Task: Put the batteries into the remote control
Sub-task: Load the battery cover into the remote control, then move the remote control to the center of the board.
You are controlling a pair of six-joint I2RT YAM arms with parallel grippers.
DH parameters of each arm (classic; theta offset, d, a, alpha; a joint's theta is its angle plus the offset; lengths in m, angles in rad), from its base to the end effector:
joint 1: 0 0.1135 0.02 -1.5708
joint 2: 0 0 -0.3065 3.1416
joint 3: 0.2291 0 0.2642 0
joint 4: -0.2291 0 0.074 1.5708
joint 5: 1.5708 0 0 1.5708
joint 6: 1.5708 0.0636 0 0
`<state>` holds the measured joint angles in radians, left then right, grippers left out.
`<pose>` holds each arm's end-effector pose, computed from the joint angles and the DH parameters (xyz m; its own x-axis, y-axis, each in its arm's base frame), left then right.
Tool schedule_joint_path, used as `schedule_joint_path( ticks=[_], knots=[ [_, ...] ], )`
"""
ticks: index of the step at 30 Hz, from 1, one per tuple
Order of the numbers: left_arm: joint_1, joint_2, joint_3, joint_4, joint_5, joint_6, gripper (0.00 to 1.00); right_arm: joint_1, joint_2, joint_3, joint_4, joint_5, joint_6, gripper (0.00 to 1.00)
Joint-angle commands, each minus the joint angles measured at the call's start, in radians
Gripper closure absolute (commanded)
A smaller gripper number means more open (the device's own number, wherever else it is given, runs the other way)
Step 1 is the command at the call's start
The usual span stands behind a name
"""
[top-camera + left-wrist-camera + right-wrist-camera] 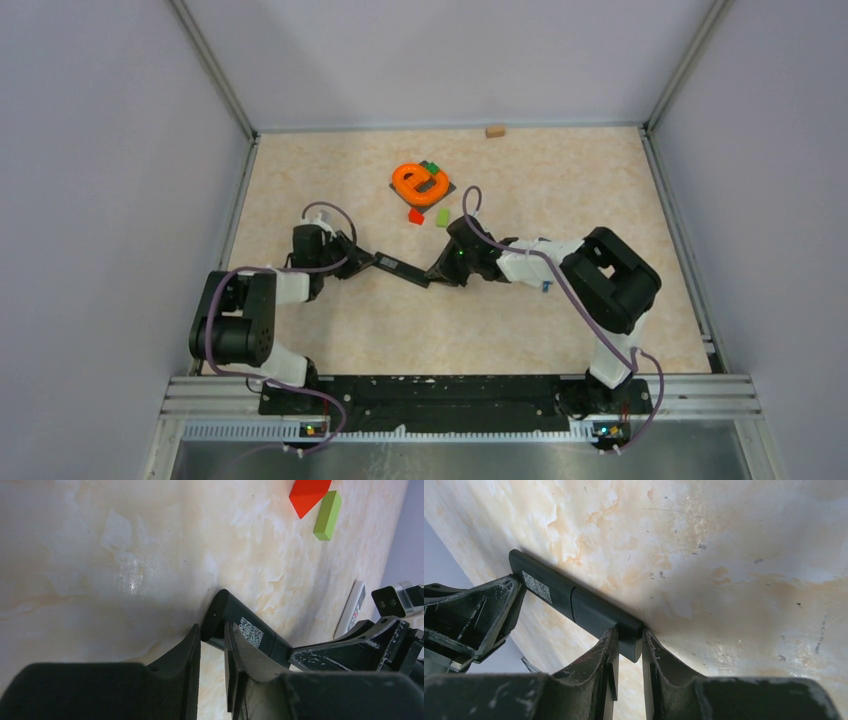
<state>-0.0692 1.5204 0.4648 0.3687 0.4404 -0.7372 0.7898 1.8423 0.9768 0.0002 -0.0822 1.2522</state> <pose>0.2827 -0.0468 0.1419 -0.7315 -0.5588 -0.3907 -0.1355 0.6807 -0.7199 0.2805 0.2904 0.1472 -0.8757 0.4610 -0.1437 0.2755 0.7214 0.6354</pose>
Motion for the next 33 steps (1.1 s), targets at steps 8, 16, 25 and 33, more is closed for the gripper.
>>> schedule_joint_path(
  ticks=[8, 16, 25, 33],
  knots=[
    [-0.041, 0.057, -0.115, 0.03, 0.121, -0.044, 0.78, 0.043, 0.104, 0.053, 0.07, 0.065, 0.073, 0.79],
    [-0.047, 0.013, -0.109, -0.005, 0.079, -0.055, 0.78, 0.046, 0.113, 0.09, 0.025, 0.091, 0.065, 0.78],
    [-0.046, -0.24, 0.088, -0.3, -0.129, -0.004, 0.47, 0.04, -0.111, 0.06, -0.1, 0.257, -0.14, 0.55],
    [-0.046, -0.349, 0.262, -0.495, -0.252, 0.05, 0.19, -0.061, -0.325, 0.061, -0.307, 0.338, -0.398, 0.32]
  ],
)
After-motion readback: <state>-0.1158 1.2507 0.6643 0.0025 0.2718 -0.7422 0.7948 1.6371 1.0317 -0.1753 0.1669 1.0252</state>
